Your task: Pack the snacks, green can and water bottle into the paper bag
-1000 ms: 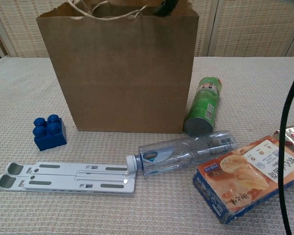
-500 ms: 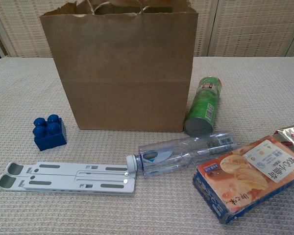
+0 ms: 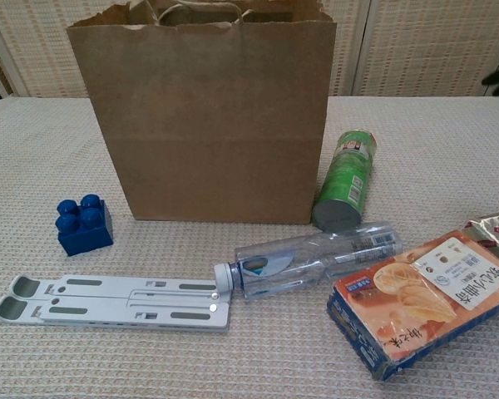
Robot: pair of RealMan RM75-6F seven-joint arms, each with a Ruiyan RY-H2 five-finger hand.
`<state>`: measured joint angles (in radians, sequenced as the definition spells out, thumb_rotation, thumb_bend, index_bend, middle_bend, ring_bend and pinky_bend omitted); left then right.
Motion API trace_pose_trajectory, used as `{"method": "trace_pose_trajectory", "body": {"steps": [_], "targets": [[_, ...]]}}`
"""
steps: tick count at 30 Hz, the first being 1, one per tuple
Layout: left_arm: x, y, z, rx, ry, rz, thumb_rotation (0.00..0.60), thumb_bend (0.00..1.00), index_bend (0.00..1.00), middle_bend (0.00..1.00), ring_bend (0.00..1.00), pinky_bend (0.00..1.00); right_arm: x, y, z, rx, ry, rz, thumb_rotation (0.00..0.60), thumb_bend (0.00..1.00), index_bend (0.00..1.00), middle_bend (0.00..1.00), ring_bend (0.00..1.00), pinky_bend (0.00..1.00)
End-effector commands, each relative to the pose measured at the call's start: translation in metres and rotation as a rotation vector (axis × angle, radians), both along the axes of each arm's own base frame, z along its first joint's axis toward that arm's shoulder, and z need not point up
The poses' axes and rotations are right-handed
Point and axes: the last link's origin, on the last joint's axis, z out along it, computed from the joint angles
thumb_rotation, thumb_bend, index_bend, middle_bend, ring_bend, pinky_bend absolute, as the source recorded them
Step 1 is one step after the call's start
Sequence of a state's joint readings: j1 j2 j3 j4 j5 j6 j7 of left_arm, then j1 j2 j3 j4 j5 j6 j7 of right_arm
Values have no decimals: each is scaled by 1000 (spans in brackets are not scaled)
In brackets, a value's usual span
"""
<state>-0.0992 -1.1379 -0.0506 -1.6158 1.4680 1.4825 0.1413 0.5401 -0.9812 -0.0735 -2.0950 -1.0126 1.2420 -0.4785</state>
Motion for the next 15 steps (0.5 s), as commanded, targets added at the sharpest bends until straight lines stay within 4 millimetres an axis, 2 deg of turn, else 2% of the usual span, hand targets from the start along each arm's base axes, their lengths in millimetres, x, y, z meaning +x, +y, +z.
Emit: {"method": "trace_pose_trajectory", "body": {"steps": [1, 7, 15], "targets": [[0, 0, 0, 2, -1, 3, 600, 358, 0, 0, 0, 0, -51, 17, -20, 125, 69, -179, 600, 99, 0, 64, 34, 163], [0, 0, 0, 2, -2, 4, 600, 358, 0, 0, 0, 0, -54, 18, -39, 197, 113, -183, 600, 40, 0, 24, 0, 89], [0, 0, 0, -5, -8, 1, 600, 358, 0, 0, 0, 0, -53, 21, -57, 234, 182, -172, 600, 24, 0, 10, 0, 85]]}}
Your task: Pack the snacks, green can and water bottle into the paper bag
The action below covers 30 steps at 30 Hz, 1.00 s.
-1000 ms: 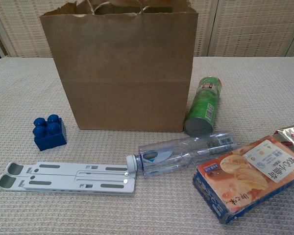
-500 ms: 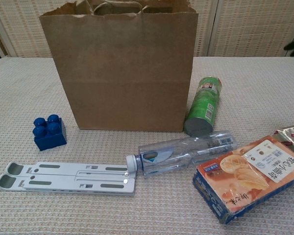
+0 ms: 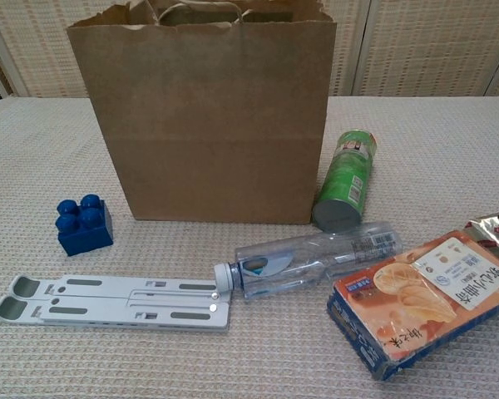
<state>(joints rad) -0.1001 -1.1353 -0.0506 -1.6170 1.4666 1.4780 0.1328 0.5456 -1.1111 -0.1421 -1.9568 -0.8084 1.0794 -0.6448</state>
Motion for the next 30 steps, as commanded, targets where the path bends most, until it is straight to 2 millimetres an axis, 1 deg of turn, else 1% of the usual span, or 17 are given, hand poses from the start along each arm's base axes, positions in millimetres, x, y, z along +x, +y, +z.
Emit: {"method": "trace_pose_trajectory", "body": {"steps": [1, 7, 13, 16, 22, 23, 24, 25, 26, 27, 28, 29, 30], "targets": [[0, 0, 0, -2, -1, -1, 600, 359, 0, 0, 0, 0, 0, 1, -8, 15, 16, -6, 600, 24, 0, 11, 0, 85], [0, 0, 0, -4, -3, -3, 600, 359, 0, 0, 0, 0, -4, 0, -11, 14, 73, 0, 600, 24, 0, 11, 0, 85], [0, 0, 0, -3, -2, -2, 600, 360, 0, 0, 0, 0, -9, -6, -12, -12, 103, 2, 600, 24, 0, 11, 0, 85], [0, 0, 0, -3, -2, -2, 600, 359, 0, 0, 0, 0, -9, -8, -17, -5, 112, 5, 600, 24, 0, 10, 0, 85], [0, 0, 0, -3, -4, -2, 600, 359, 0, 0, 0, 0, -15, -13, -33, 21, 180, 26, 600, 24, 0, 11, 0, 85], [0, 0, 0, -3, -4, -2, 600, 359, 0, 0, 0, 0, -15, -14, -35, 21, 186, 30, 600, 24, 0, 11, 0, 90], [0, 0, 0, -3, -5, -2, 600, 359, 0, 0, 0, 0, -15, -15, -36, 18, 192, 37, 600, 35, 4, 21, 8, 115], [0, 0, 0, -4, -5, -2, 600, 360, 0, 0, 0, 0, -15, -16, -37, 8, 200, 54, 600, 66, 37, 56, 43, 170], [0, 0, 0, -4, -6, -2, 600, 359, 0, 0, 0, 0, -14, -17, -37, -4, 205, 71, 600, 119, 114, 122, 113, 258], [0, 0, 0, -4, -7, -2, 600, 359, 0, 0, 0, 0, -14, -18, -37, -17, 206, 87, 600, 173, 210, 198, 195, 347], [0, 0, 0, -4, -7, -2, 600, 360, 0, 0, 0, 0, -14, -18, -37, -32, 205, 99, 600, 235, 339, 291, 300, 454], [0, 0, 0, -4, -7, -2, 600, 360, 0, 0, 0, 0, -13, -19, -35, -55, 200, 113, 600, 271, 418, 349, 368, 518], [0, 0, 0, -4, -8, -2, 600, 360, 0, 0, 0, 0, -13, -20, -33, -70, 194, 122, 600, 318, 528, 433, 469, 604]]}}
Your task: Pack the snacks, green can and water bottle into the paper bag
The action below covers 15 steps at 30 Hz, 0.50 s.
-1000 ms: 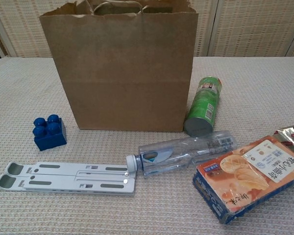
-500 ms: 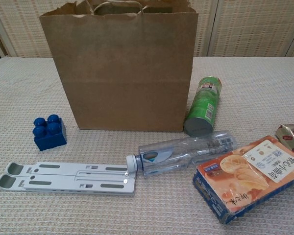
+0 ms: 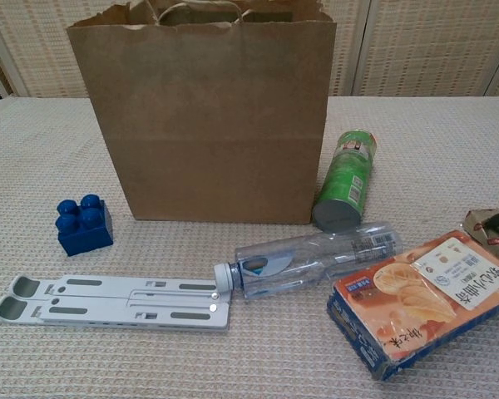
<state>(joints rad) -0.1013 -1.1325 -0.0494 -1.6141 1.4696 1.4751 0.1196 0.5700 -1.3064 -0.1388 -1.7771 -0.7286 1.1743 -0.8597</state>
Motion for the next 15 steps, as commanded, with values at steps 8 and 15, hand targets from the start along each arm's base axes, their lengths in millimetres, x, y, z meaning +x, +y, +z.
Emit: {"method": "trace_pose_trajectory", "body": {"steps": [8, 15], "targets": [[0, 0, 0, 1, -1, 0, 600, 359, 0, 0, 0, 0, 5, -14, 40, -190, -83, 69, 600, 397, 741, 595, 628, 716], [0, 0, 0, 2, 0, 0, 600, 359, 0, 0, 0, 0, 50, -41, 101, -397, -265, 147, 600, 397, 743, 598, 628, 716]]}}
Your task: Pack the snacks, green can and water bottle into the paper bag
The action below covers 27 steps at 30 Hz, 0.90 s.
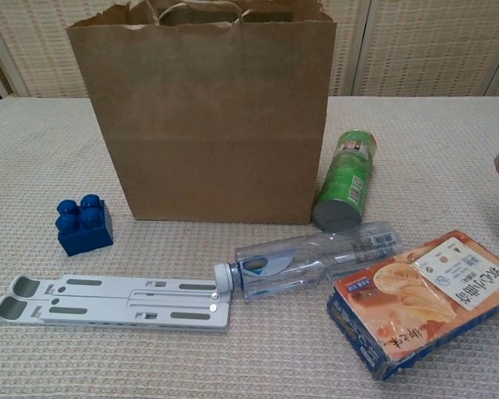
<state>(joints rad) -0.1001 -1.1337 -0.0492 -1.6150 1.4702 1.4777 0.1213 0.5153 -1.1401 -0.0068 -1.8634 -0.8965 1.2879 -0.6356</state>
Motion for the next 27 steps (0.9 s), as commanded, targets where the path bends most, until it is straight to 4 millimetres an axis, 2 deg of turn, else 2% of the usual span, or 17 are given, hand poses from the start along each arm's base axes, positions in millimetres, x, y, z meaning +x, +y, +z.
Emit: {"method": "trace_pose_trajectory", "body": {"steps": [1, 5, 8, 13, 18, 21, 27], "targets": [[0, 0, 0, 0, 0, 0, 600, 359, 0, 0, 0, 0, 34, -16, 38, -133, -108, 80, 600, 397, 744, 598, 628, 716], [0, 0, 0, 0, -1, 0, 600, 359, 0, 0, 0, 0, 87, -32, 78, -268, -240, 216, 600, 397, 744, 598, 628, 716], [0, 0, 0, 0, -1, 0, 600, 359, 0, 0, 0, 0, 130, -36, 97, -330, -343, 323, 600, 397, 743, 598, 628, 716], [0, 0, 0, -1, -2, 0, 600, 359, 0, 0, 0, 0, 194, -36, 110, -348, -403, 485, 600, 397, 742, 598, 628, 716], [0, 0, 0, -2, -5, -1, 600, 358, 0, 0, 0, 0, 246, -32, 91, -265, -433, 562, 600, 397, 741, 598, 628, 716], [-1, 0, 0, -2, -8, -1, 600, 358, 0, 0, 0, 0, 268, -31, 67, -194, -423, 581, 600, 397, 741, 598, 628, 716], [-1, 0, 1, -3, -11, -3, 600, 358, 0, 0, 0, 0, 282, -38, 22, -129, -325, 552, 600, 397, 741, 598, 628, 716]]}}
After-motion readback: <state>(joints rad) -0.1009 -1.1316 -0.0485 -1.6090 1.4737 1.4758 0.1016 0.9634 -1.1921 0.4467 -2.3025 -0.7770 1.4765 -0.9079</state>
